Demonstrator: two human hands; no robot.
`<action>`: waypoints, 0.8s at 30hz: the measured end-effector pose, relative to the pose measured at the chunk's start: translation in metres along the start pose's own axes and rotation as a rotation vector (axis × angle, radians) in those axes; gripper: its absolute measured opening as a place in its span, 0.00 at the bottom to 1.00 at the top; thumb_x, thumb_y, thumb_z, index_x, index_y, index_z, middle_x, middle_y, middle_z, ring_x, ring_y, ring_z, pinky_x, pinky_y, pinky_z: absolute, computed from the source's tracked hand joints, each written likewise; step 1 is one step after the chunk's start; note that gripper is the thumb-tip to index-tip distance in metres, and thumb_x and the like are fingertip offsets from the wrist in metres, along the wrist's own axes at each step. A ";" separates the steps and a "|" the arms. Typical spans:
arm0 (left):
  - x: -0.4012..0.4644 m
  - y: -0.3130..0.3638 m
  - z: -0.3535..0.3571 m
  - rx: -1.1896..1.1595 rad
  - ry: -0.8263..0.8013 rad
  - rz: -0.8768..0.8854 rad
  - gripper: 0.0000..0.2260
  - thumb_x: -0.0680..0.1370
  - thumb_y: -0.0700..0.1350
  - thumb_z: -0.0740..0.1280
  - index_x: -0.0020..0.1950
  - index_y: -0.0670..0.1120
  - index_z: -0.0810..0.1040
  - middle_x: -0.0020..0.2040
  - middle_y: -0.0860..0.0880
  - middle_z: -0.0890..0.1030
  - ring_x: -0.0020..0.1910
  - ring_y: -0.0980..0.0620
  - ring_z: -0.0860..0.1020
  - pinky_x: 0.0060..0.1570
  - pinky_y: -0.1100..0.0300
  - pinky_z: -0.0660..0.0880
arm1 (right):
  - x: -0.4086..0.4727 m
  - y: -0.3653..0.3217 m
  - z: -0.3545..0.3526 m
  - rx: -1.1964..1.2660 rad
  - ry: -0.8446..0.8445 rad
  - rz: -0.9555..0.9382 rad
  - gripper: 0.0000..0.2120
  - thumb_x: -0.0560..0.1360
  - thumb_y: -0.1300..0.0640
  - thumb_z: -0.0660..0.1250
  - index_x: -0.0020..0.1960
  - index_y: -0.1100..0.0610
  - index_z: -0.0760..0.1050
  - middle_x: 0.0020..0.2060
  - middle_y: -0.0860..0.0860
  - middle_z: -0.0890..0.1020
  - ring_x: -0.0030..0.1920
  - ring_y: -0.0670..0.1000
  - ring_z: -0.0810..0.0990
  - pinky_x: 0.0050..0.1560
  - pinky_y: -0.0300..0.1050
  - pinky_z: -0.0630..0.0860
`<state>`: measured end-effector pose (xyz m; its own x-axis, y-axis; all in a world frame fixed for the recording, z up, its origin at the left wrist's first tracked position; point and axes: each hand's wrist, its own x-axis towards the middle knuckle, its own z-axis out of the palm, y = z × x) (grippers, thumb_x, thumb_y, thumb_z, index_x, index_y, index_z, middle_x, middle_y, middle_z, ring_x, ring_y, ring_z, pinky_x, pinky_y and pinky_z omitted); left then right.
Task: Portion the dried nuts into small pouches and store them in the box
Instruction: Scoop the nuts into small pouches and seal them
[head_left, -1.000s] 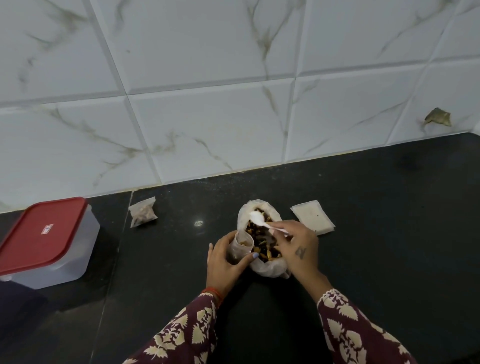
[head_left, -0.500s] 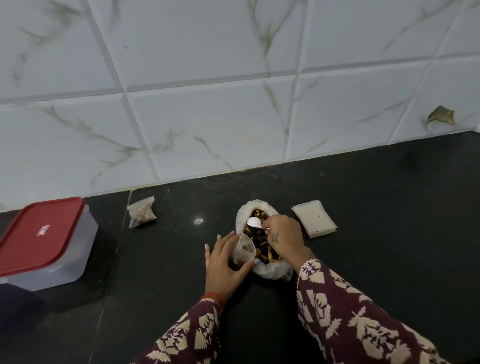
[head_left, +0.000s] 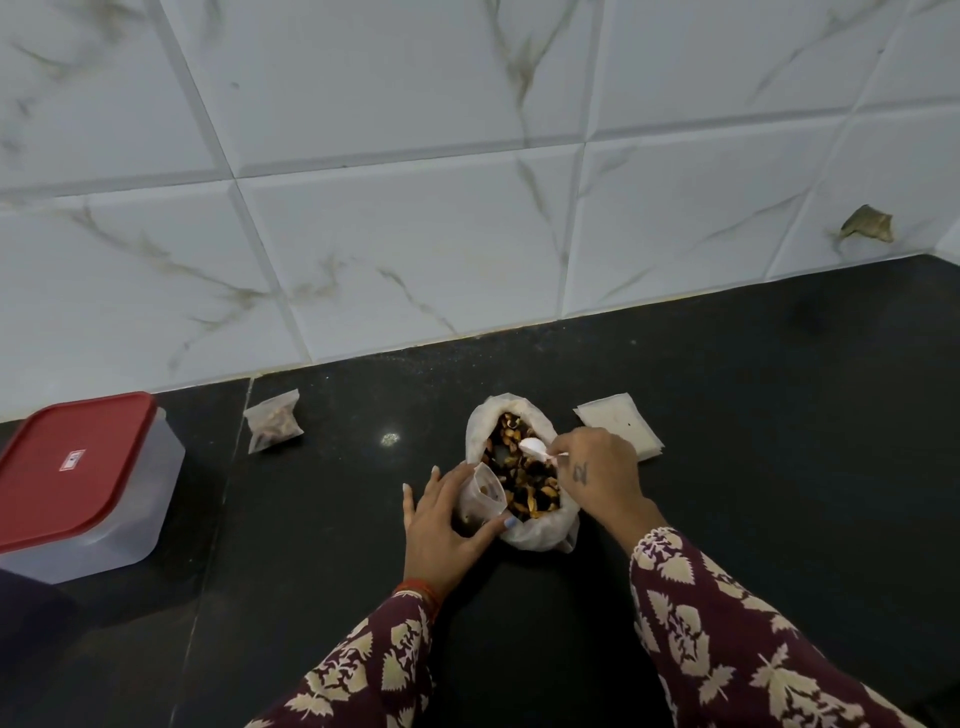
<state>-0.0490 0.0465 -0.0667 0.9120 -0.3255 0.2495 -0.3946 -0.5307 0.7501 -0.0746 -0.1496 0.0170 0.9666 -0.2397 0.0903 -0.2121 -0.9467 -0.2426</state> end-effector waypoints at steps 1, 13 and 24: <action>0.000 0.000 0.000 -0.003 -0.002 0.001 0.33 0.65 0.73 0.63 0.66 0.63 0.64 0.68 0.62 0.68 0.74 0.56 0.56 0.74 0.52 0.36 | 0.000 -0.003 0.001 -0.015 -0.027 -0.004 0.13 0.76 0.55 0.65 0.59 0.48 0.79 0.52 0.49 0.82 0.51 0.49 0.80 0.49 0.41 0.75; 0.001 0.004 -0.002 0.011 -0.023 0.009 0.32 0.65 0.72 0.63 0.66 0.63 0.63 0.66 0.65 0.66 0.73 0.57 0.55 0.73 0.51 0.35 | 0.024 0.004 -0.017 0.173 -0.322 -0.001 0.07 0.73 0.54 0.71 0.50 0.49 0.84 0.48 0.46 0.85 0.49 0.47 0.80 0.50 0.40 0.75; 0.001 0.005 -0.003 0.042 -0.043 0.014 0.31 0.65 0.71 0.62 0.65 0.64 0.62 0.65 0.66 0.64 0.73 0.58 0.54 0.73 0.50 0.34 | 0.024 0.001 -0.022 0.219 -0.362 0.006 0.06 0.73 0.57 0.69 0.47 0.51 0.84 0.42 0.49 0.85 0.40 0.47 0.81 0.47 0.41 0.77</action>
<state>-0.0497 0.0458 -0.0610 0.9012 -0.3655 0.2327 -0.4123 -0.5583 0.7200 -0.0549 -0.1612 0.0404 0.9617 -0.1171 -0.2477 -0.2204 -0.8678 -0.4454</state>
